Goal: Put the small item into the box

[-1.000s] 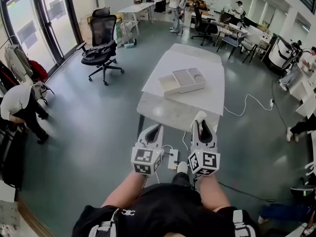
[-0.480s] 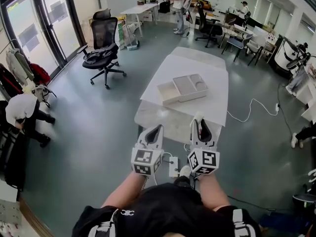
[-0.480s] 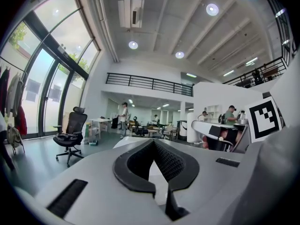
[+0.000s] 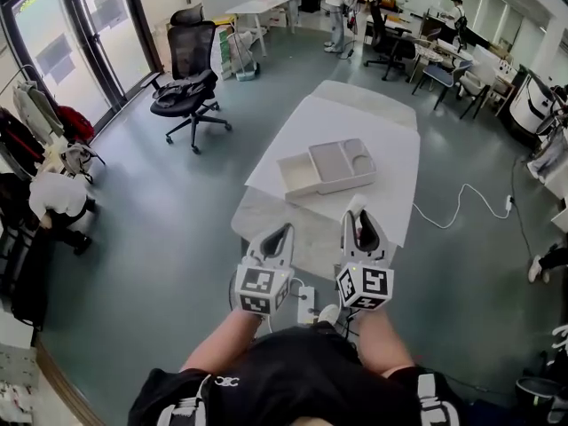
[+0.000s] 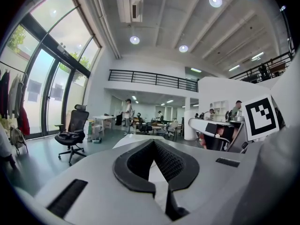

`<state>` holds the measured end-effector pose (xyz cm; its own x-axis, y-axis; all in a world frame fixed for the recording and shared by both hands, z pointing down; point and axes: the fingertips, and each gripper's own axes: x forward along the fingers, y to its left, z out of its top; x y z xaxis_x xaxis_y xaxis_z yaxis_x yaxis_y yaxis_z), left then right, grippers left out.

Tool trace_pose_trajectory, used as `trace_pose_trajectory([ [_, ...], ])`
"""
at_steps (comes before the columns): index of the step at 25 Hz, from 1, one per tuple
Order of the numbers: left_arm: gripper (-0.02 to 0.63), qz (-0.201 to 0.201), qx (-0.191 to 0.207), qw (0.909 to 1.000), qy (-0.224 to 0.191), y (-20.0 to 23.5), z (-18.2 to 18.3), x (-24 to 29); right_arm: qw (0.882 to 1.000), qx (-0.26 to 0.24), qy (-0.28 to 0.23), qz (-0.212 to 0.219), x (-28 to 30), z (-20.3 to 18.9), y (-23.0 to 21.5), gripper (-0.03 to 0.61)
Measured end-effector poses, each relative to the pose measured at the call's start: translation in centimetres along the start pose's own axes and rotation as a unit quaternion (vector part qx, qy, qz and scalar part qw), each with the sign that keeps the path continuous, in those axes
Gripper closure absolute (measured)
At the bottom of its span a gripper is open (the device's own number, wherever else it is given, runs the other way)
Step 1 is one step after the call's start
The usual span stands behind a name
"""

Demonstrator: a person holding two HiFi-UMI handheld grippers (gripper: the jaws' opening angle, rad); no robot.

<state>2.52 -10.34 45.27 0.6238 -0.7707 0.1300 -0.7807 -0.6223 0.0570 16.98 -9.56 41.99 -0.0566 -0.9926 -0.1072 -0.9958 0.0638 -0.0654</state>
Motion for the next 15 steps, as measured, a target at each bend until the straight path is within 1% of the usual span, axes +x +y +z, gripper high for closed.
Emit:
trace_pose_trajectory([
  [8,0.609,0.024,-0.004,0.9997,0.008,-2.0,1.7,7.7,0.999,0.000,0.016,0.039,5.5,0.3,-5.6,0.471],
  [12,0.609,0.028,-0.011,0.9994,0.015,-2.6,1.2,10.7,0.998,0.000,0.038,0.042,8.0,-1.3,-8.5,0.471],
  [15,0.609,0.028,-0.018,0.9992,0.024,-2.4,0.3,12.1,0.997,0.007,0.059,0.038,9.2,-3.1,-9.8,0.471],
])
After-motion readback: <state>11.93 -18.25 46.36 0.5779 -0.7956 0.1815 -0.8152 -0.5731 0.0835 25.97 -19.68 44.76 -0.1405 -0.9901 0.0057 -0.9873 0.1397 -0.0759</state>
